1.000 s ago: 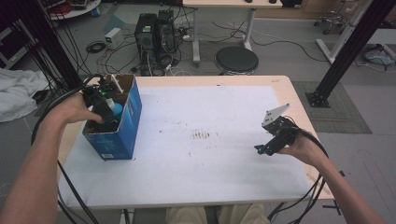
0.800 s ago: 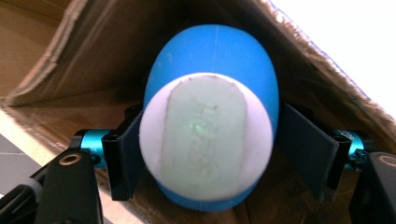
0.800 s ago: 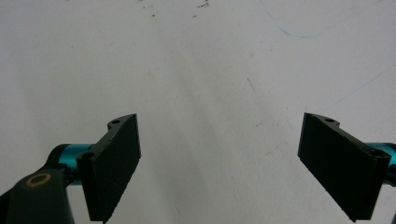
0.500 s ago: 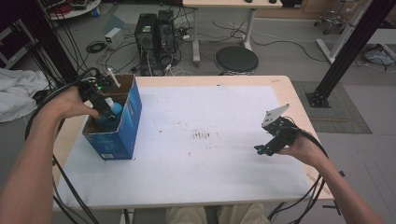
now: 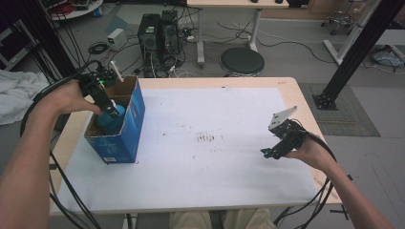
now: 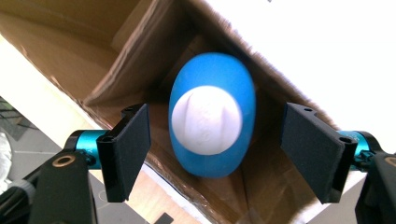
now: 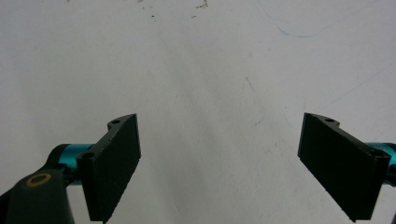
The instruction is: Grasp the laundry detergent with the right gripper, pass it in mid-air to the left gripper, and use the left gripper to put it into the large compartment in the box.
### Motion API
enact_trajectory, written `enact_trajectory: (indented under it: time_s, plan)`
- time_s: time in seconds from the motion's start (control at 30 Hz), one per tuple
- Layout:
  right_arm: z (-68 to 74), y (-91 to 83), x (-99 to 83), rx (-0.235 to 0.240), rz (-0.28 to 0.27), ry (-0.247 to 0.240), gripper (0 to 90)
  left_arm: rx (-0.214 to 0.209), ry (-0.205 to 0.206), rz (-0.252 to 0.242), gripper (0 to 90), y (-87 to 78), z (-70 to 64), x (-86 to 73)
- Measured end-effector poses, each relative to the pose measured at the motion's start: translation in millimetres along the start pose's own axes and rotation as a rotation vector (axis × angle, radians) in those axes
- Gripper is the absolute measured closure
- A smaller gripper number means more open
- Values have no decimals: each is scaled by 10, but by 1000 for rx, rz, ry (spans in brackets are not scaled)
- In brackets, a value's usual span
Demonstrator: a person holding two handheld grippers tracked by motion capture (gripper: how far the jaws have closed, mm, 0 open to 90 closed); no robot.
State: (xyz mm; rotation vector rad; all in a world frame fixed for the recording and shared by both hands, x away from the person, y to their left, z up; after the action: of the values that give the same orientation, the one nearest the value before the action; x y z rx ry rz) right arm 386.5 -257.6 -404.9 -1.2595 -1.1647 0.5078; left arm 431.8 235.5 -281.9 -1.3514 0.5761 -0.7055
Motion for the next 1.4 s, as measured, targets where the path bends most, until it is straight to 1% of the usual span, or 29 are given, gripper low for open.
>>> enact_trajectory:
  time_s: [0.03, 0.1, 0.13, 0.2, 0.27, 0.3, 0.4, 0.43, 0.47, 0.5, 0.53, 0.57, 0.6, 0.63, 0.67, 0.73, 0.8, 0.87, 0.9, 0.97, 1.0, 1.13, 1.33, 1.4]
  plan:
    - [-1, -1, 0, -2, -1, 0, 124, 6, 7, -11, 249, -50, -25, 38]
    - [-2, -1, -1, -2, 0, 0, 124, 5, 27, -31, 249, -124, -70, 101]
    - [-2, -1, -2, -2, 1, 1, 124, 10, 40, -43, 249, -173, -116, 153]
    - [-2, -2, -2, -3, 1, 2, 124, 19, 71, -50, 250, -235, -182, 229]
    - [-3, -1, -2, -3, 2, 1, 124, 27, 94, -64, 249, -291, -275, 329]
    - [-3, -1, -1, -3, 2, 2, 124, 27, 117, -71, 250, -320, -336, 392]
    - [0, -3, 4, -3, 0, 2, 124, 25, 163, -88, 249, -367, -501, 556]
    - [3, -5, 5, -2, 0, 3, 124, 25, 163, -88, 249, -367, -501, 556]
    - [2, 0, 5, -3, 0, 3, 124, 24, 194, -96, 250, -380, -609, 657]
    - [1, 0, 6, -3, 1, 3, 124, 24, 194, -96, 249, -380, -609, 657]
    - [-1, -1, 6, -2, 2, 2, 124, 15, 233, -102, 249, -379, -751, 785]
    - [-3, 1, 9, -3, 2, 5, 124, 10, 242, -104, 249, -367, -799, 827]
    - [-3, 0, 11, -3, 1, 6, 124, 10, 242, -104, 249, -367, -799, 827]
    - [-5, -2, 13, -2, 0, 6, 124, 1, 278, -95, 249, -303, -939, 944]
    - [-5, -4, 16, -4, 1, 7, 124, -5, 284, -93, 248, -270, -985, 982]
    - [-2, -3, 21, -5, -1, 7, 124, -24, 306, -71, 194, -160, -1118, 1083]
    - [5, 2, 22, -6, 5, 5, 124, -24, 338, -64, 194, -67, -1213, 1153]
    - [12, 5, 22, -8, 11, 8, 124, -37, 369, -59, 194, 44, -1318, 1222]
    - [12, 6, 21, -8, 12, 5, 124, -41, 377, -53, 194, 110, -1372, 1261]
    - [11, 2, 19, -9, 16, 8, 124, -39, 383, -36, 175, 208, -1439, 1315]
    - [7, 0, 18, -10, 18, 8, 124, -39, 394, -31, 175, 250, -1468, 1340]
    - [-9, -23, 23, -16, 20, 13, 124, -60, 414, -32, 174, 377, -1579, 1409]
    - [-22, -78, 53, -23, 21, 15, 124, -43, 420, -19, 175, 553, -1652, 1445]
    - [-22, -92, 63, -27, 20, 13, 124, -51, 420, -22, 174, 601, -1671, 1447]
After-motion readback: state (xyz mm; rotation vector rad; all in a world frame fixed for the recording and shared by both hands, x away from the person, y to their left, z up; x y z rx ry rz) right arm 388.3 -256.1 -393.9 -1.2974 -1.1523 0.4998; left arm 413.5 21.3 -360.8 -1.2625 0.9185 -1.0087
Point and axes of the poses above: each handheld gripper's, and its own axes: y roughly forward along the jaws, x roughly out of its top, z roughly to its left, the point moved 6 cm from there along y, roughly forward along the jaws, and after that the axes turned 9 degrees about z, right-handed, at the moved point
